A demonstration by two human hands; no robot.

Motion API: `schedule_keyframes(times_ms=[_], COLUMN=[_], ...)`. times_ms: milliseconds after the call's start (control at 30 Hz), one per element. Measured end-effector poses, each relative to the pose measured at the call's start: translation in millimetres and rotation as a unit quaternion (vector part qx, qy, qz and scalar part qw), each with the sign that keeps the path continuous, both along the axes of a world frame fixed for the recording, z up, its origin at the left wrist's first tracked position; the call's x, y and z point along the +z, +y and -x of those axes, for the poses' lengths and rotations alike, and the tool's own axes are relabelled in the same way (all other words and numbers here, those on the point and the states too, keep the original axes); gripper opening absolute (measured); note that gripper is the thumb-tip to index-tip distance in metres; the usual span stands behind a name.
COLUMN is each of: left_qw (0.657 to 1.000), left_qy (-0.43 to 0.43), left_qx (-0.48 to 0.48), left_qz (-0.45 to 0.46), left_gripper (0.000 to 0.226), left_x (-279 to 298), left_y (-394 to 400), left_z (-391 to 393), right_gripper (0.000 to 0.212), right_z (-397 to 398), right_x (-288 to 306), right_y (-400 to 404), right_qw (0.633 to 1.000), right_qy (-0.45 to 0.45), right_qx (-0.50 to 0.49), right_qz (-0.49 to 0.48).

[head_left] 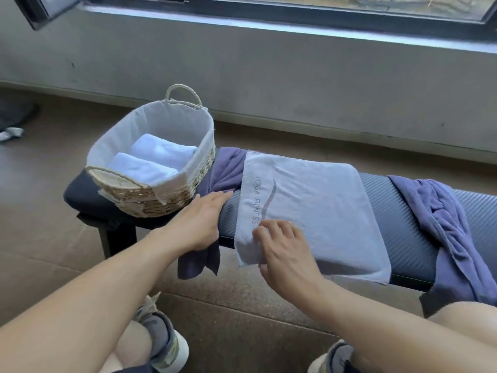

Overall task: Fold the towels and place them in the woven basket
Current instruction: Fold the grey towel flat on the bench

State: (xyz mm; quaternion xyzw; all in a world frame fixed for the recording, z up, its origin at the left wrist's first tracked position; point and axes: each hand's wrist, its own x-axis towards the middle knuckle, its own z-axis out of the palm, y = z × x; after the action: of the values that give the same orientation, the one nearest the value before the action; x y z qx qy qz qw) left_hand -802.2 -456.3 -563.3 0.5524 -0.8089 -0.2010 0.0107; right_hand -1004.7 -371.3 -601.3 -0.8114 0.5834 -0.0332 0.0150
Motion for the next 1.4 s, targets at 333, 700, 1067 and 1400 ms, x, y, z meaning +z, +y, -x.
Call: schedule_keyframes(times_ms=[333,700,1067,1400], left_qw=[0.988,0.971,0.947,0.923], left_qy=[0.022,0.226,0.32,0.379], left_qx=[-0.154,-0.077,-0.002,-0.003], left_qz=[0.001,0.028,-0.036,-0.074], left_gripper=[0.085,0.024,0.041,0.016], left_x=[-15.6,-8.2,-8.2,5.4], left_y=[-2.5,-2.5,-9.8,-5.2], left_z=[6.7,24.2,33.5,34.8], right_gripper=[0.054,0.015,0.042,0.008], right_z=[3.7,28.7,30.7,27.1], right_x=[-5.2,40.0,51.1,46.8], right_y=[-5.0,-36.1,-32.1,-36.3], right_qw=[0.997,0.971,0.941,0.93], right_qy=[0.039,-0.199,-0.321,-0.353], right_qx=[0.04,-0.055,-0.062,-0.101], right_qz=[0.05,-0.117,-0.086,0.002])
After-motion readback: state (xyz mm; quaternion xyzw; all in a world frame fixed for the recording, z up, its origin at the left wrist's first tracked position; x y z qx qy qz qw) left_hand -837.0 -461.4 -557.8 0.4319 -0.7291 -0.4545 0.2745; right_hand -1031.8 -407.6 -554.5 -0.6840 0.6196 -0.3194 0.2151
